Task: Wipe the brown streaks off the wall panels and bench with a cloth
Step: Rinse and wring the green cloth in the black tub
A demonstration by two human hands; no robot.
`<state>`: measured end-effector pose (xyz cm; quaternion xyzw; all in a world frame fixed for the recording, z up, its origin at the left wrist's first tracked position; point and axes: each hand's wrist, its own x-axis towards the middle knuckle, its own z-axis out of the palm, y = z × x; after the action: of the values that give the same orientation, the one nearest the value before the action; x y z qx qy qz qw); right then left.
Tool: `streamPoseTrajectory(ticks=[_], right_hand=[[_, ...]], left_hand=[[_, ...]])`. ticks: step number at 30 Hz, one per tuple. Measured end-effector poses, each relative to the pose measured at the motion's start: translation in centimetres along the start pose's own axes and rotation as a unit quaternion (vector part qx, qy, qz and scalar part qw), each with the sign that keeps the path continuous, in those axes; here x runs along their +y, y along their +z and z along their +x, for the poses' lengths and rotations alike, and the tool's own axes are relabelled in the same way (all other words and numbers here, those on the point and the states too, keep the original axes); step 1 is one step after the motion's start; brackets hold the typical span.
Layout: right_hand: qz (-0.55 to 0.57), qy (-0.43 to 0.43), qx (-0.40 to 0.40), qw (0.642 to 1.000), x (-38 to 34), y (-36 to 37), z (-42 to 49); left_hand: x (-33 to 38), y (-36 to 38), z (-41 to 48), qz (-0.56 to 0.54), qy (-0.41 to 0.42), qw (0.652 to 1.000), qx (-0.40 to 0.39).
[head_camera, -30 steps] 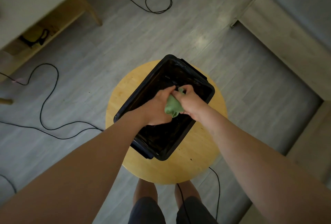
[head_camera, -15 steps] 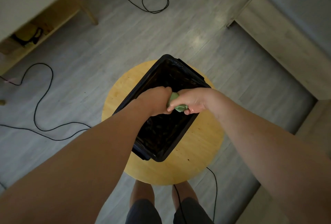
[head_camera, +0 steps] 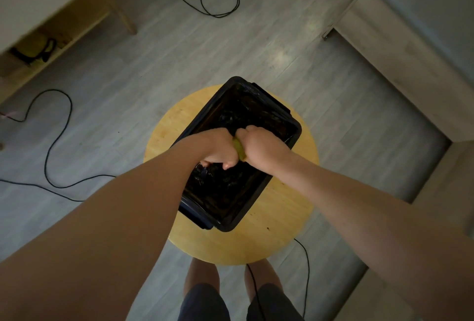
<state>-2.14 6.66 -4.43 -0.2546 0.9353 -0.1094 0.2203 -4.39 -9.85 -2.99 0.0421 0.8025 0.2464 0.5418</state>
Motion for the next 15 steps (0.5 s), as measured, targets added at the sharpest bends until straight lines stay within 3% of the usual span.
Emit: streamPoseTrajectory(ticks=[2,5,7,9,12,15], right_hand=[[-0.058,-0.047,0.086,0.993,0.2,1.4,-0.4],[-0.096,-0.043,0.126,0.986,0.3,2.0,-0.7],[-0.021,0.022,0.035,0.999,0.0,1.4,-0.5],[0.099,0.102,-0.103,0.984,0.1,0.6,-0.2],[0.255,0.195,-0.21,0.924,0.6,-1.2,0.2],[0.448,0.312,-0.247,0.8,0.7,-2.7,0.3]], left_hand=[[-0.3,0.0,-0.7,-0.142,-0.037,0.987,-0.066],[-0.3,0.7,-0.5,-0.187,-0.03,0.978,-0.084],[-0.4,1.1,-0.2,-0.078,0.0,0.996,-0.031],[-1.0,1.3,0.1,0.067,0.064,0.995,0.037],[-2.1,1.1,-0.1,0.11,0.182,0.965,0.156],[-3.0,1.2,-0.1,0.092,0.266,0.923,0.263]])
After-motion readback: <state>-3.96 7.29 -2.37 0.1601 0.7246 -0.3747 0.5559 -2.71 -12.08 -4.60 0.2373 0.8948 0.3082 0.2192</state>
